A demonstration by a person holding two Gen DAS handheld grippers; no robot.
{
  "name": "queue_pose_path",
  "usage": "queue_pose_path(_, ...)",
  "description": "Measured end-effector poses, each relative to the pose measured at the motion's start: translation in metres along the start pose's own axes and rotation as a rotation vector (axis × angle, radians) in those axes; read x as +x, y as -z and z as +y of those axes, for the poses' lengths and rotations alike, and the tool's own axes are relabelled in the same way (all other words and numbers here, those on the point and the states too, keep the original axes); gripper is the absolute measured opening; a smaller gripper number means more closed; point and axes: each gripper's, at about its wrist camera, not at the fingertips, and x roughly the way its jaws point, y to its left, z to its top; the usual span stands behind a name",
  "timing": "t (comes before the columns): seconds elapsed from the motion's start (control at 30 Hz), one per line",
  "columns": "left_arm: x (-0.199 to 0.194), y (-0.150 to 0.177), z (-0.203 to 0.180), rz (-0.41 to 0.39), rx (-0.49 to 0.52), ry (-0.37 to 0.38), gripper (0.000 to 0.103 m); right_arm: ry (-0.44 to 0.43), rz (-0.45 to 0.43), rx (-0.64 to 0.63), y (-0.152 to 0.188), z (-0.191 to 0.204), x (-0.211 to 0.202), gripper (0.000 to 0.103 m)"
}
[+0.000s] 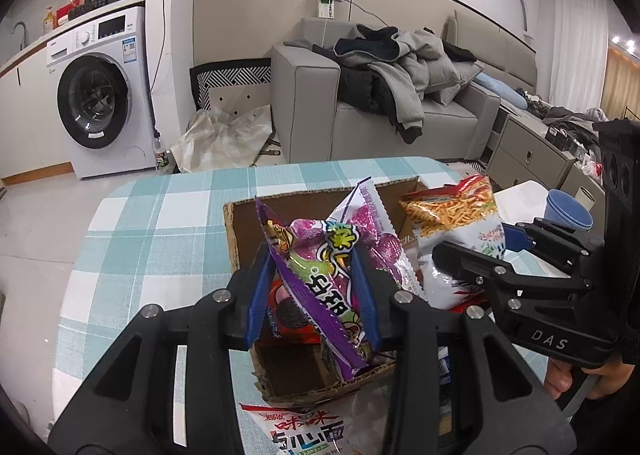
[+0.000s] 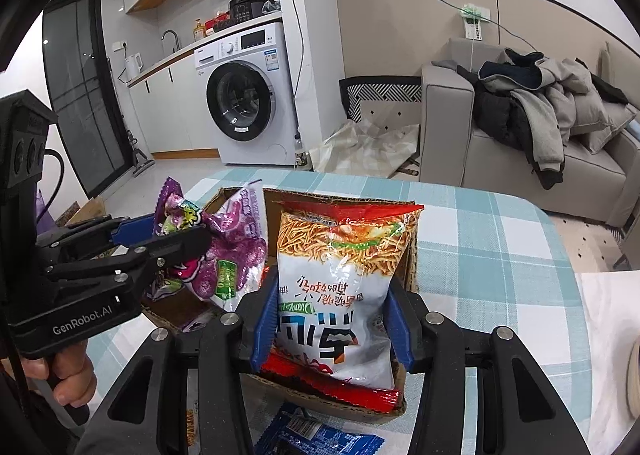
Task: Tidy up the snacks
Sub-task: 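Lower both bags into the box and open both tools, then move both tools back toward the remaining snacks beside the box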
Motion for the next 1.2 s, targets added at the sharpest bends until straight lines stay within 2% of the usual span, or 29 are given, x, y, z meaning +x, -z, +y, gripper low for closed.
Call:
queue_pose_path(0.07,0.004,0.000,-0.001,0.015,-0.006,0.012,0.036,0.023,-0.011,-0.011,0.000,0.000,-0.004,0.054)
queue_pose_path(0.13,0.006,0.001,-0.001,0.018,0.008,0.000,0.036,0.033,-0.026,-0.011,0.000,-0.001,-0.011,0.066)
queue_pose_path(0.23,0.006,0.002,0.000,0.018,0.002,0.002,0.036,0.036,-0.055,-0.017,0.001,-0.002,-0.025,0.072)
queue_pose_path(0.27,0.006,0.003,-0.001,0.022,0.003,0.005,0.036,0.041,-0.061,-0.015,0.001,-0.003,-0.029,0.077)
queue_pose_path(0.3,0.005,0.003,-0.001,0.024,0.007,0.002,0.040,0.042,-0.069,-0.008,0.002,-0.004,-0.034,0.083)
queue_pose_path(0.37,0.000,0.003,-0.001,0.019,0.011,0.000,0.049,0.049,-0.077,0.002,0.004,-0.005,-0.043,0.087)
queue_pose_path(0.43,-0.008,0.003,0.001,0.006,0.005,0.010,0.064,0.083,-0.071,0.005,0.007,-0.007,-0.050,0.089)
queue_pose_path(0.47,-0.012,0.004,0.002,0.001,-0.003,0.015,0.077,0.098,-0.068,0.012,0.010,-0.009,-0.053,0.092)
queue_pose_path(0.5,-0.017,0.004,0.002,-0.002,-0.006,0.018,0.085,0.106,-0.067,0.028,0.012,-0.011,-0.057,0.098)
queue_pose_path(0.57,-0.029,0.006,0.003,-0.013,0.001,0.027,0.087,0.104,-0.066,0.056,0.017,-0.013,-0.064,0.102)
queue_pose_path(0.63,-0.041,0.010,0.003,-0.023,0.015,0.022,0.093,0.101,-0.053,0.077,0.024,-0.016,-0.069,0.102)
queue_pose_path(0.67,-0.050,0.012,0.002,-0.031,0.013,0.015,0.103,0.102,-0.042,0.084,0.027,-0.016,-0.071,0.102)
queue_pose_path(0.9,-0.089,0.037,0.008,-0.034,-0.003,0.006,0.102,0.092,-0.002,0.101,0.054,-0.010,-0.082,0.103)
queue_pose_path(1.2,-0.111,0.079,0.019,-0.006,-0.018,-0.023,0.102,0.101,0.034,0.117,0.092,-0.003,-0.082,0.103)
